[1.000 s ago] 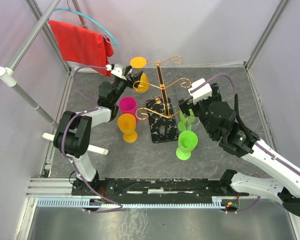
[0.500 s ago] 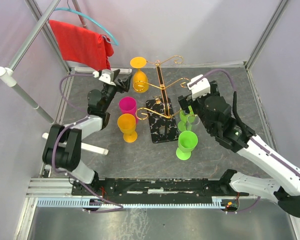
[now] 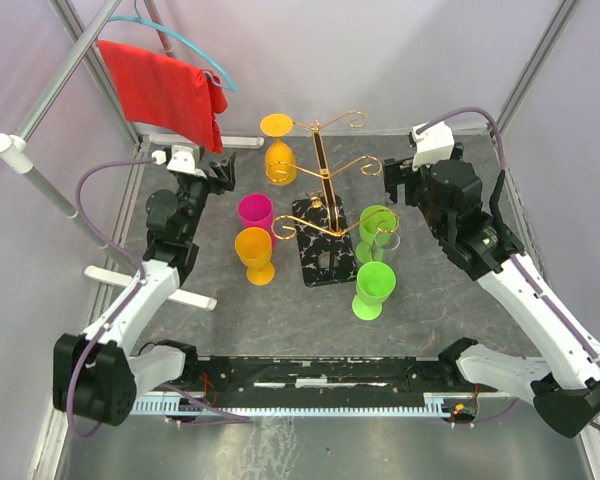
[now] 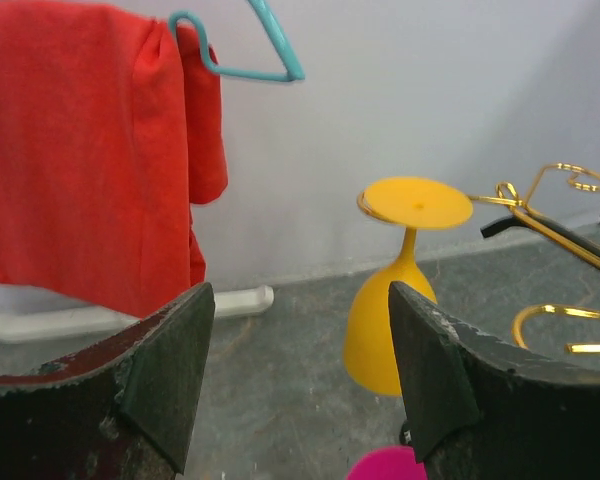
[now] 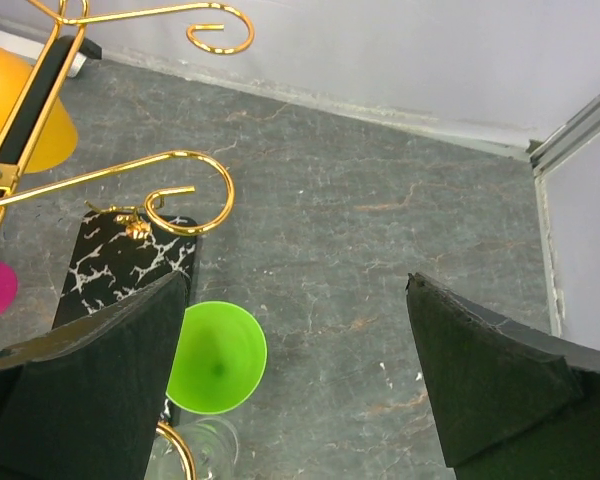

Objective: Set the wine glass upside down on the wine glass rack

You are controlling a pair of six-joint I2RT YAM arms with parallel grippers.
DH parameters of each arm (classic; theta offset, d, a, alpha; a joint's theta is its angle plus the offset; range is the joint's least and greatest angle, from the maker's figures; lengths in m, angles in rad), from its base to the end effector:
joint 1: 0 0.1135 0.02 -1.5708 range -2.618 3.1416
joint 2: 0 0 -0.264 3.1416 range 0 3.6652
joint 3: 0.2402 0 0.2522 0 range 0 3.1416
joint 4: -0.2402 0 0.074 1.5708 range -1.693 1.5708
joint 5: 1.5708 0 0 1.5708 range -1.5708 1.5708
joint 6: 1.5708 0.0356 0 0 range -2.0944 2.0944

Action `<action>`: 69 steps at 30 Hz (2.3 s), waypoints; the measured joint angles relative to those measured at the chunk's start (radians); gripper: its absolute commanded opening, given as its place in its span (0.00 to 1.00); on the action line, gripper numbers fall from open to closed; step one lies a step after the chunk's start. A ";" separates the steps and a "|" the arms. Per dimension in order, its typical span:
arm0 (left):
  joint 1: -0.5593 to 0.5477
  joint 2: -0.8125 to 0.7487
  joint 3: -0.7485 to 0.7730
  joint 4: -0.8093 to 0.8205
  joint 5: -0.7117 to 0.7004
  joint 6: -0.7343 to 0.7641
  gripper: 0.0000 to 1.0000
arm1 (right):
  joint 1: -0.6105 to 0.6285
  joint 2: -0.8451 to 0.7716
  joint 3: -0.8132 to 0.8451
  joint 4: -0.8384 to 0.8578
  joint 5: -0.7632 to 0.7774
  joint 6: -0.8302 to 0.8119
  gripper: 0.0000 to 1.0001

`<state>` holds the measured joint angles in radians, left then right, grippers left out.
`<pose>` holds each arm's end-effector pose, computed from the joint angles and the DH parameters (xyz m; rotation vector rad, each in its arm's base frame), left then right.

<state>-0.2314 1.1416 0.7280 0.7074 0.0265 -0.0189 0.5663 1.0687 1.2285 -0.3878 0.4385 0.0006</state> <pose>0.2562 -0.0613 0.3418 0.1585 1.2707 -0.2322 0.2011 0.1100 0.4191 -0.1908 1.7666 0.0145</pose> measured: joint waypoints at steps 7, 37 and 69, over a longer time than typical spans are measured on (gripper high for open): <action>0.000 -0.072 0.087 -0.378 -0.018 -0.022 0.81 | -0.033 -0.015 0.002 -0.080 -0.076 0.062 0.97; -0.025 0.144 0.267 -0.997 0.055 -0.071 0.57 | -0.033 -0.086 0.040 -0.197 -0.096 0.108 0.96; -0.053 -0.075 0.419 -1.074 -0.177 -0.050 0.03 | -0.033 -0.034 0.019 -0.140 -0.187 0.187 0.93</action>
<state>-0.2840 1.0668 1.1473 -0.3664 -0.1509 -0.0692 0.5335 1.0344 1.2472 -0.5278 0.2516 0.1871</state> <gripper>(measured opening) 0.044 0.939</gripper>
